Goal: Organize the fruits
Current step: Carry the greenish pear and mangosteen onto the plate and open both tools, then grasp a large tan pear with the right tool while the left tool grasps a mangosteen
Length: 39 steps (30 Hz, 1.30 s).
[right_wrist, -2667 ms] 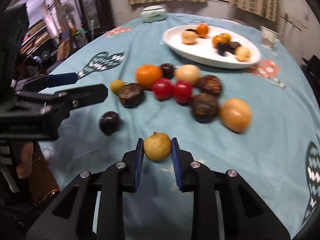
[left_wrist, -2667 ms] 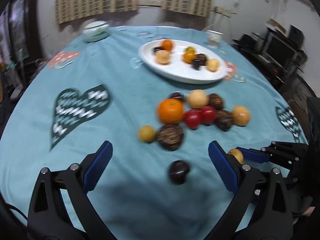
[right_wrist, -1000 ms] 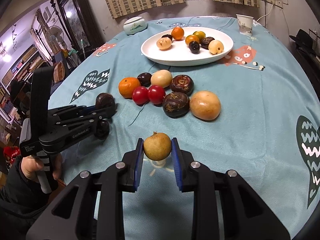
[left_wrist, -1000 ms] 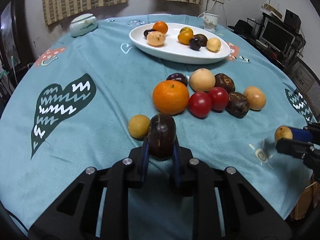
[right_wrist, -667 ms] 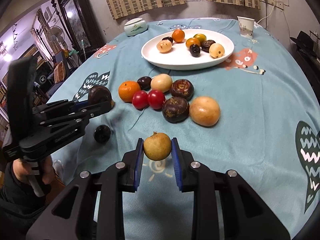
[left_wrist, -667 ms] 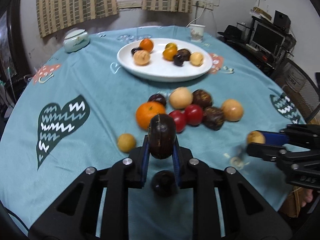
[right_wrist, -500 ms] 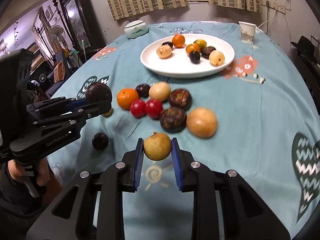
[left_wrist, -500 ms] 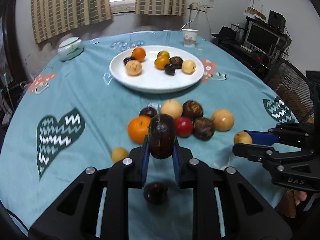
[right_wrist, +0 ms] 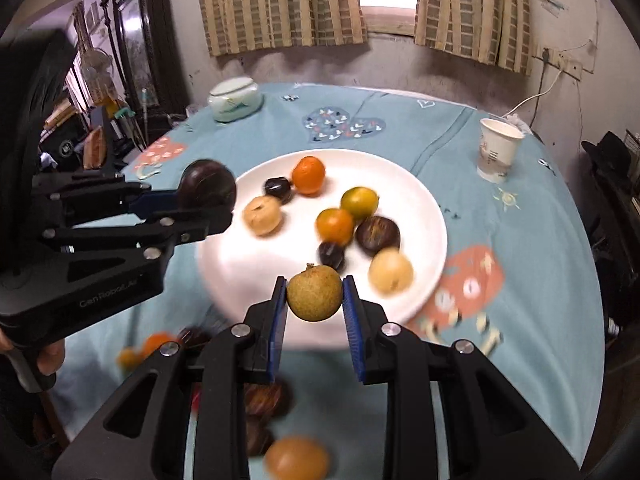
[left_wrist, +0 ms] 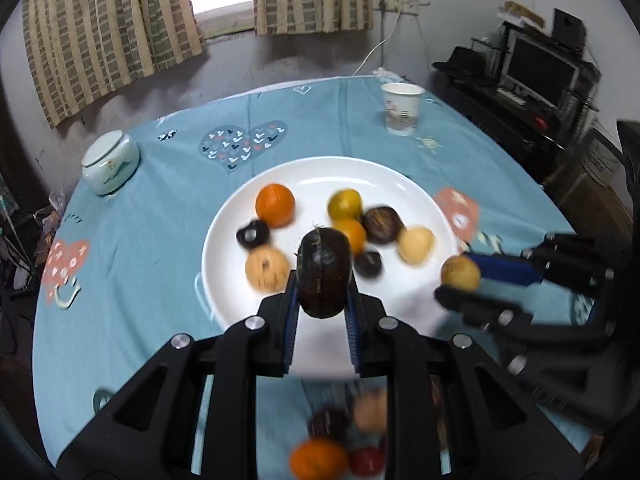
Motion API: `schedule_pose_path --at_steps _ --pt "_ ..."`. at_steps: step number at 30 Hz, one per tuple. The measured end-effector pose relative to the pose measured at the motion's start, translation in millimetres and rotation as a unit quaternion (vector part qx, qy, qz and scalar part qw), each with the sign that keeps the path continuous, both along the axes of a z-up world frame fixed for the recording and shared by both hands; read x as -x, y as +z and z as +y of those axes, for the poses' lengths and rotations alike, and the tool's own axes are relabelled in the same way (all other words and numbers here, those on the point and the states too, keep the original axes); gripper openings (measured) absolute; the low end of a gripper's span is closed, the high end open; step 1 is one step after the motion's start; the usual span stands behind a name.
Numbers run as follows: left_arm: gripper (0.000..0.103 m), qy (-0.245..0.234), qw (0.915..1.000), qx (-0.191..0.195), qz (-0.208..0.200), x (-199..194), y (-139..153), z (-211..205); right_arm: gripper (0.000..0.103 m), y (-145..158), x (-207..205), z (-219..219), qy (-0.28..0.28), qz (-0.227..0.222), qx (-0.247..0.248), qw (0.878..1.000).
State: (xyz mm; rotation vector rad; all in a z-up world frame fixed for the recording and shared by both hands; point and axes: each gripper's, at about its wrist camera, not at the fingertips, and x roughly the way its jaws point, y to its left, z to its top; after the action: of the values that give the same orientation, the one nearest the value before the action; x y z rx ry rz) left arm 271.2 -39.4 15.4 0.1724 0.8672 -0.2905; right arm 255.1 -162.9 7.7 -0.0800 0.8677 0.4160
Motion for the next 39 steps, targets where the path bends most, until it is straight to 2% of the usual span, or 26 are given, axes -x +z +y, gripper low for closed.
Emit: schedule_pose_path --at_steps 6,10,11,12,13,14,16,18,21,23,24,27,31,34,39 --pt "0.021 0.01 0.9994 0.004 0.034 -52.4 -29.8 -2.8 0.027 -23.3 -39.0 2.0 -0.001 0.031 -0.002 1.0" --pt "0.022 0.009 0.9987 -0.001 0.05 -63.0 -45.8 -5.4 0.028 -29.5 -46.2 2.5 -0.005 0.019 0.007 1.0" --pt "0.032 0.012 0.9987 -0.001 0.05 -66.2 -47.3 -4.8 0.029 -29.4 -47.2 3.4 -0.008 0.008 0.01 1.0" --pt "0.042 0.014 0.9988 0.0 0.048 -67.9 -46.6 -4.4 0.034 -29.2 -47.9 4.5 -0.011 -0.002 0.017 1.0" --pt "0.067 0.022 0.9989 -0.001 0.041 -69.8 -44.4 -2.9 0.058 -29.9 -48.9 6.7 -0.013 -0.01 0.029 0.999" --pt "0.074 0.033 0.999 -0.002 0.029 -70.6 -40.4 -0.4 0.08 -30.6 -49.6 8.5 -0.025 -0.021 0.05 0.998" --pt "0.074 0.034 0.9991 0.007 0.026 -70.5 -33.1 3.1 0.089 -27.2 -46.3 7.4 -0.032 -0.054 0.058 0.996" --pt "0.074 0.038 0.9991 0.01 0.017 -64.3 -23.5 8.8 0.09 -23.5 -45.2 4.8 -0.034 -0.052 0.057 0.996" --pt "0.076 0.041 0.9991 0.012 0.001 -43.5 -7.9 20.0 0.09 -9.2 -32.1 -0.4 -0.029 -0.05 0.044 0.997" --pt "0.087 0.041 0.9989 0.019 -0.014 -19.0 2.9 30.3 0.091 0.9 -15.7 -1.6 -0.024 -0.056 0.053 0.997" --pt "0.09 0.045 0.9985 0.019 -0.023 -2.7 7.5 36.1 0.092 5.1 -5.1 -2.7 -0.023 -0.059 0.058 0.996" --pt "0.091 0.054 0.9977 0.016 -0.037 42.6 10.8 49.5 0.094 11.9 33.9 -9.3 -0.021 -0.057 0.058 0.996" --pt "0.093 0.068 0.9958 0.035 -0.051 109.0 -2.7 68.2 0.096 3.8 95.4 -23.1 -0.037 -0.049 0.054 0.997" --pt "0.094 0.083 0.9938 0.041 -0.061 154.5 -22.7 78.6 0.096 -12.3 142.5 -34.1 -0.077 -0.038 0.06 0.994" --pt "0.094 0.091 0.993 0.068 -0.032 198.8 -47.7 87.6 0.096 -27.7 177.7 -38.3 -0.093 -0.018 0.027 0.995"
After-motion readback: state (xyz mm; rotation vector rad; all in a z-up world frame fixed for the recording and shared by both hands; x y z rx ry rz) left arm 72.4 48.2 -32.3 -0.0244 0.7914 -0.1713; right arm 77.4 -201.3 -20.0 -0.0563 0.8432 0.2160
